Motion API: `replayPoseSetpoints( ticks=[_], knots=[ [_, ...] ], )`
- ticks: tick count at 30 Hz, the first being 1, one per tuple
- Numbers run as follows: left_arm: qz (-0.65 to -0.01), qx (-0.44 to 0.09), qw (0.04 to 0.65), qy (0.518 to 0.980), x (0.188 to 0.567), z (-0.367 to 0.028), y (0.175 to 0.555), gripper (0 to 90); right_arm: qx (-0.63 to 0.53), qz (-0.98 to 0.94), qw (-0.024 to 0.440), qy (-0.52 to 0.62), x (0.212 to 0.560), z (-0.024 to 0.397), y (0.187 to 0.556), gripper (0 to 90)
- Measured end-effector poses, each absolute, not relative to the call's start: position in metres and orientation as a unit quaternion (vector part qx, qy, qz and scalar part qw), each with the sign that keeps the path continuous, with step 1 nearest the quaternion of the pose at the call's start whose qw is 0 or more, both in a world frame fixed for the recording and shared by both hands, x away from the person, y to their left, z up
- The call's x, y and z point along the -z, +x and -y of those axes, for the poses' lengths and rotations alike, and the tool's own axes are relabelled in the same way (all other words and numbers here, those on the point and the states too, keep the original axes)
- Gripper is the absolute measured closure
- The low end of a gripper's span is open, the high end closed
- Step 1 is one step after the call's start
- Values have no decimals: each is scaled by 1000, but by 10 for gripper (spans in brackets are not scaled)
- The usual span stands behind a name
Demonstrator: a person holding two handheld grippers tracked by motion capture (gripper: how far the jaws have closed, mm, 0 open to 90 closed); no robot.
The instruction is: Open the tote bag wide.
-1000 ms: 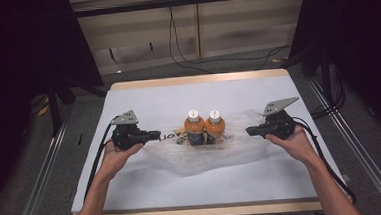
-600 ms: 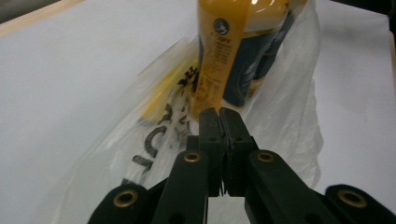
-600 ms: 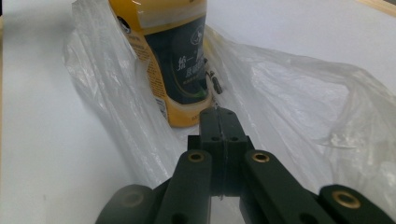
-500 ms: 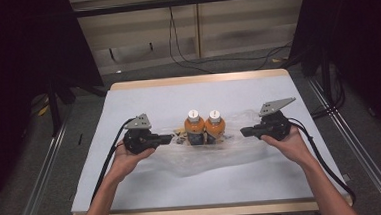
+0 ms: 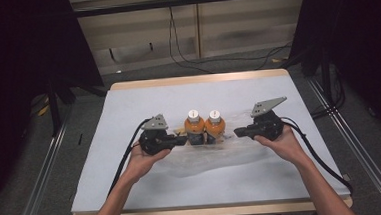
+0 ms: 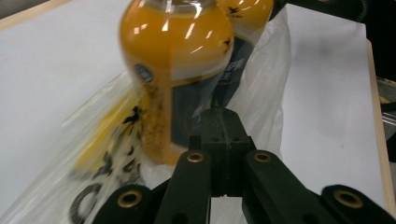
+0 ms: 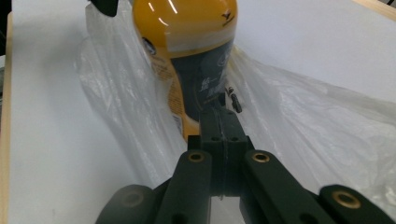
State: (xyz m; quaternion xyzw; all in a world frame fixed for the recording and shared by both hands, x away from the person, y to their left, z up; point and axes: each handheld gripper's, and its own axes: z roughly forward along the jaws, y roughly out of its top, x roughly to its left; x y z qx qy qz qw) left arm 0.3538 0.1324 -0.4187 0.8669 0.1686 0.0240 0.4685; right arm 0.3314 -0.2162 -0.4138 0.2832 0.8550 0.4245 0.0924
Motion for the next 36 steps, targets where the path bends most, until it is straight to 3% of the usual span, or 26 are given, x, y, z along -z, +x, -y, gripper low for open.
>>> replayPoseSetpoints(
  ticks=[25,36],
  knots=[
    [-151,-17,441,885,437,-74,355,900,-426,-854,81,286,405,187,390,900],
    [-149,-24,424,893,450,-69,353,900,-422,-859,43,287,433,169,403,900]
  ],
)
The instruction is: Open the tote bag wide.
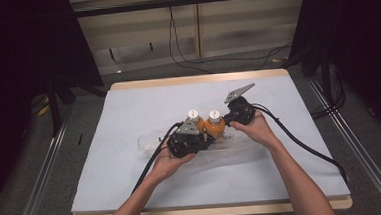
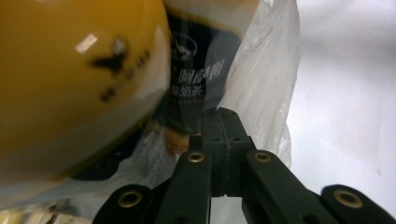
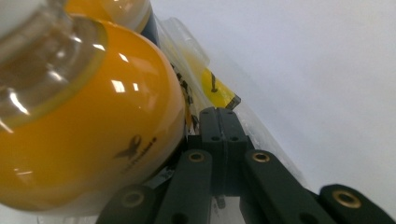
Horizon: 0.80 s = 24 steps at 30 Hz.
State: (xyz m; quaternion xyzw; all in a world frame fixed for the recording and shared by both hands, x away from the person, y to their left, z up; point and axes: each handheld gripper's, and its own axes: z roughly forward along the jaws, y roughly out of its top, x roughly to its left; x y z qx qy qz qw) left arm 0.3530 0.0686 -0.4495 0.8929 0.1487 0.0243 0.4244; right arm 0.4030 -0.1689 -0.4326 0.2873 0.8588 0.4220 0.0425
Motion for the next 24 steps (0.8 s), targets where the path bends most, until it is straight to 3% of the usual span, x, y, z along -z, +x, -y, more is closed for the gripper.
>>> replayPoseSetpoints(
  ticks=[24],
  knots=[
    [-147,-35,387,910,475,-73,339,900,-378,-866,7,327,483,160,414,900]
  ],
)
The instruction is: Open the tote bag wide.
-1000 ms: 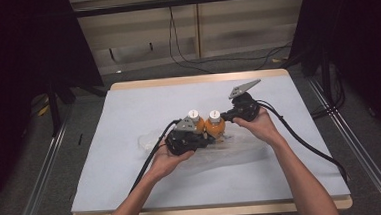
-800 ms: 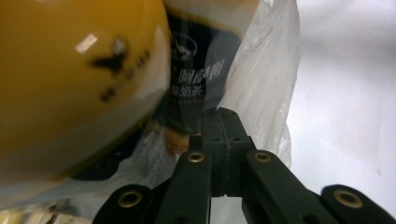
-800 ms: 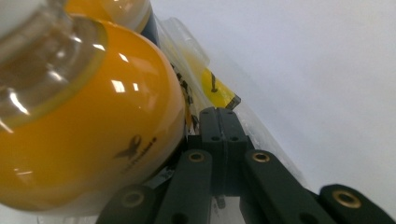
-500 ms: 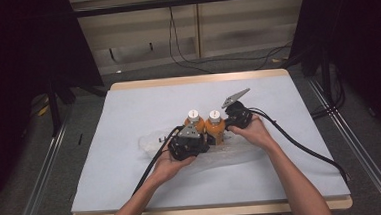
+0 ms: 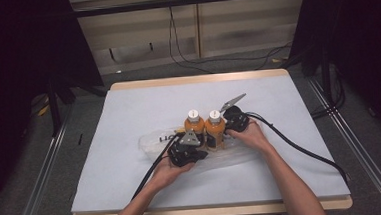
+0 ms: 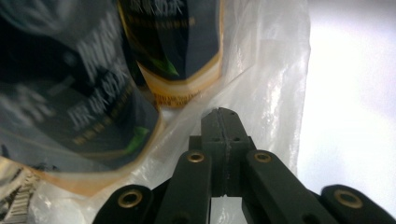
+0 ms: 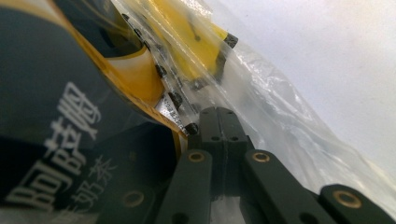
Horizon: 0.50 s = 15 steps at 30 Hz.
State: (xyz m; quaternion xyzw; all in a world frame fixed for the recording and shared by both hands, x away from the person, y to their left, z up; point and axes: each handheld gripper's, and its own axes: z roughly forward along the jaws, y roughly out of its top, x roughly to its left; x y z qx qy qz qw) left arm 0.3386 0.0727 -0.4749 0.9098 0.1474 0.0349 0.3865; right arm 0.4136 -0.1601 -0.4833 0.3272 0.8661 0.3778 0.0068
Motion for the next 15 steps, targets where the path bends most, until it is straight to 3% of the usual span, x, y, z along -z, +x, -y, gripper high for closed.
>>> replayPoseSetpoints(
  ticks=[15],
  knots=[
    [-137,-11,377,916,480,-76,325,900,-370,-865,34,337,483,158,416,900]
  ],
)
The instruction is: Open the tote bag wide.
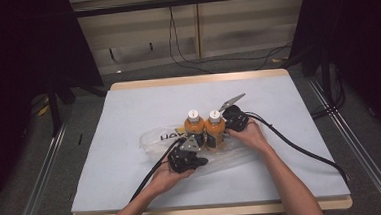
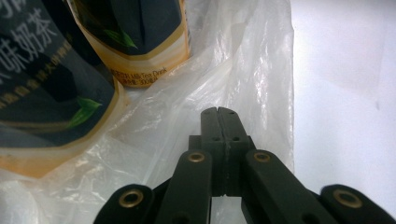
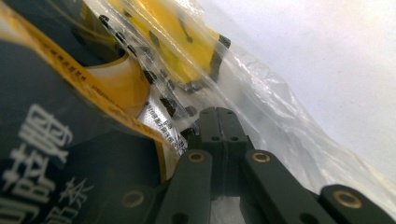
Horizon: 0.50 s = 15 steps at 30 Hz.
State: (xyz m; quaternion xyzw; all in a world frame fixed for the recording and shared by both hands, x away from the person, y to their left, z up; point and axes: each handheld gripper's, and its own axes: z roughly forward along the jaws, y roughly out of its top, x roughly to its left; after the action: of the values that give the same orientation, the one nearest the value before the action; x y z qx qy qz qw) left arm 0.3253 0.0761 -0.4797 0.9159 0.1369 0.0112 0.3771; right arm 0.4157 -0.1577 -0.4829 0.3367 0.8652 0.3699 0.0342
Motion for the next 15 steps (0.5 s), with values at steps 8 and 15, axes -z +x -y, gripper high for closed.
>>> replayPoseSetpoints(
  ticks=[8,15],
  knots=[
    [-124,-12,379,917,480,-78,313,900,-370,-862,43,344,483,156,422,900],
    [-121,5,388,914,481,-81,314,900,-371,-856,46,357,484,156,425,900]
  ],
)
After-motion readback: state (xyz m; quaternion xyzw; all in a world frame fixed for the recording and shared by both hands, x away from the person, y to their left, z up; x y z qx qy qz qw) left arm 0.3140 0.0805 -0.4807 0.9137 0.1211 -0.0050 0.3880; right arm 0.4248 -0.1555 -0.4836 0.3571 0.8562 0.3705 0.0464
